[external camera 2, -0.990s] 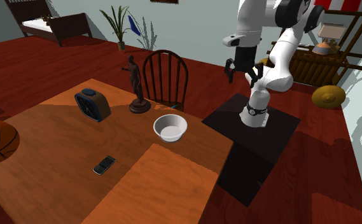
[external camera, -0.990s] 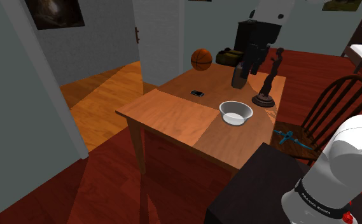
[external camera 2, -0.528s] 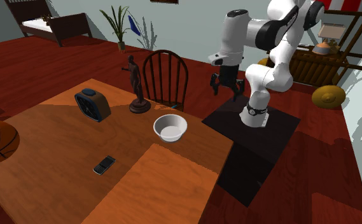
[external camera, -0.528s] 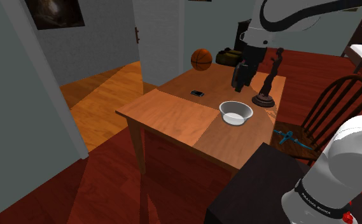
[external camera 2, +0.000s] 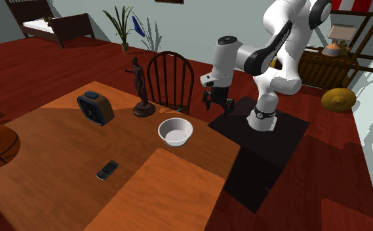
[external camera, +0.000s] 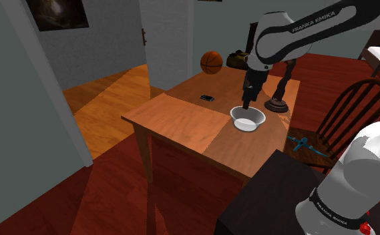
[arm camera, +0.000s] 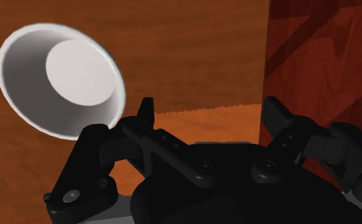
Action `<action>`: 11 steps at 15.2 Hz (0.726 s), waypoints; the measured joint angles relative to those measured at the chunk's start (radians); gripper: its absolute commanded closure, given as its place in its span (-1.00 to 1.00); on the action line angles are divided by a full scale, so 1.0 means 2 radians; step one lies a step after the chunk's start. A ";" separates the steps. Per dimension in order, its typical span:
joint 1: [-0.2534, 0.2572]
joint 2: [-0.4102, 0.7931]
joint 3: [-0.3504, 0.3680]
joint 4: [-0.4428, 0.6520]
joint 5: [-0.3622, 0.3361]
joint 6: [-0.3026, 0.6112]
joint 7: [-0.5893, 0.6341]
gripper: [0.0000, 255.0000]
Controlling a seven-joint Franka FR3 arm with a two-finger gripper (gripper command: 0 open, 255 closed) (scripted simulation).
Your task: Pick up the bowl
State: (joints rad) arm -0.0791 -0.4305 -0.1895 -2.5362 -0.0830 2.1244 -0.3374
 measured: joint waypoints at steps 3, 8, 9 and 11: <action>-0.005 0.048 -0.010 0.004 -0.013 0.044 -0.014 -1.00; -0.015 0.145 -0.029 0.024 -0.028 0.120 -0.040 -1.00; -0.018 0.161 -0.033 0.025 -0.032 0.135 -0.046 -1.00; -0.024 0.198 -0.041 0.040 -0.036 0.159 -0.059 -1.00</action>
State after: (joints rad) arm -0.1272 -0.0335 -0.2717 -2.4565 -0.1541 2.4428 -0.4560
